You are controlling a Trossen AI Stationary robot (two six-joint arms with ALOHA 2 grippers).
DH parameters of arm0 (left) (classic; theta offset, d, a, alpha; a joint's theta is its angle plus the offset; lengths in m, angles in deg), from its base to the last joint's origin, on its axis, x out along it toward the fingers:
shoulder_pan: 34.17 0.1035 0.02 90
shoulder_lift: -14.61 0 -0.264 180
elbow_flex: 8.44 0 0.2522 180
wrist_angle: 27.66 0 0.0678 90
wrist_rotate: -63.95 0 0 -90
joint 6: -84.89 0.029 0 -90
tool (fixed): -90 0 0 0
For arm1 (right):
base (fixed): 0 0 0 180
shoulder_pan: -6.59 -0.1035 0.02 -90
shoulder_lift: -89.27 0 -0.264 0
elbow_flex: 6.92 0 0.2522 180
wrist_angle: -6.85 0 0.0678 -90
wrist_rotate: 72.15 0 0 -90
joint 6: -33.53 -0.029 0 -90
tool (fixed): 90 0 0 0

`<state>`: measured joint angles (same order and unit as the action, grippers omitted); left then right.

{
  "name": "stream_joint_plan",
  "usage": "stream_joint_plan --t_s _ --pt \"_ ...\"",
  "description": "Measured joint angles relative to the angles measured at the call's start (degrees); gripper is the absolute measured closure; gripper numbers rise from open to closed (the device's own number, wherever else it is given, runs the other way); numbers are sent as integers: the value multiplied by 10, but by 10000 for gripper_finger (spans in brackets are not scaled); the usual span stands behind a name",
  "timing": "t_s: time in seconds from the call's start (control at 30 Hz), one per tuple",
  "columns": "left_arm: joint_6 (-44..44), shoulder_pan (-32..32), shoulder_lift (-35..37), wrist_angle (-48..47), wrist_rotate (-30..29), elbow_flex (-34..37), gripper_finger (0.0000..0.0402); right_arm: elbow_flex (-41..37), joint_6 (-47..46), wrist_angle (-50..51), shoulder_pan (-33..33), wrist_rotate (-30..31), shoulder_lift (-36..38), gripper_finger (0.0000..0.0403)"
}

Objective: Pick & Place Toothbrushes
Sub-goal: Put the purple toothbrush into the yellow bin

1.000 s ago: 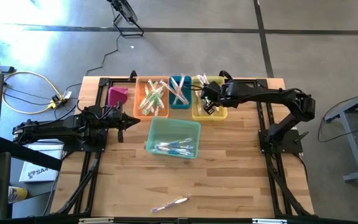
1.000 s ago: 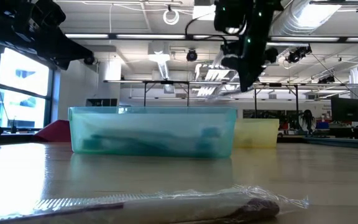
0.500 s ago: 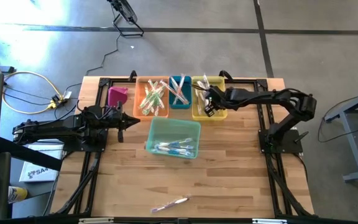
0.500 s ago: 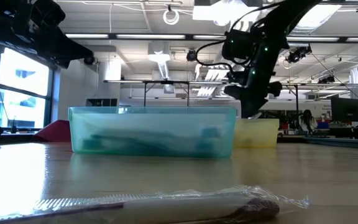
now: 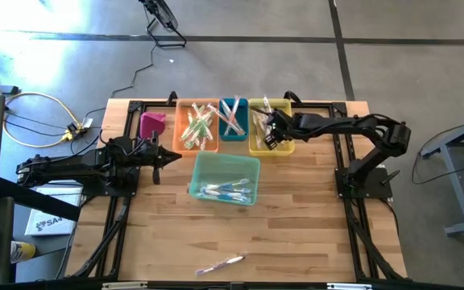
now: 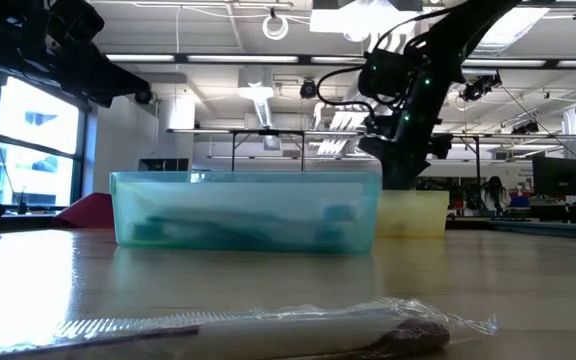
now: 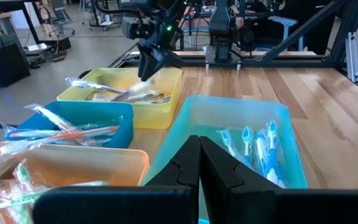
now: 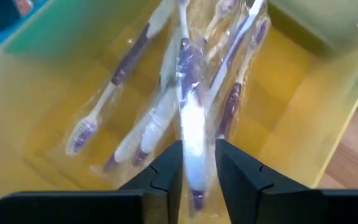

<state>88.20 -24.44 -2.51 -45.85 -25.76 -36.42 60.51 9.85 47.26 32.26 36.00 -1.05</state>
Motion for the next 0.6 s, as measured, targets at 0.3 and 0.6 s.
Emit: stream_joint_plan --t_s 0.3,0.6 --pt "0 0 0 0 0 0 402 4 0 -20 0 -2 1 283" --pt "0 0 0 0 0 0 402 27 0 -21 -34 -33 45 334"
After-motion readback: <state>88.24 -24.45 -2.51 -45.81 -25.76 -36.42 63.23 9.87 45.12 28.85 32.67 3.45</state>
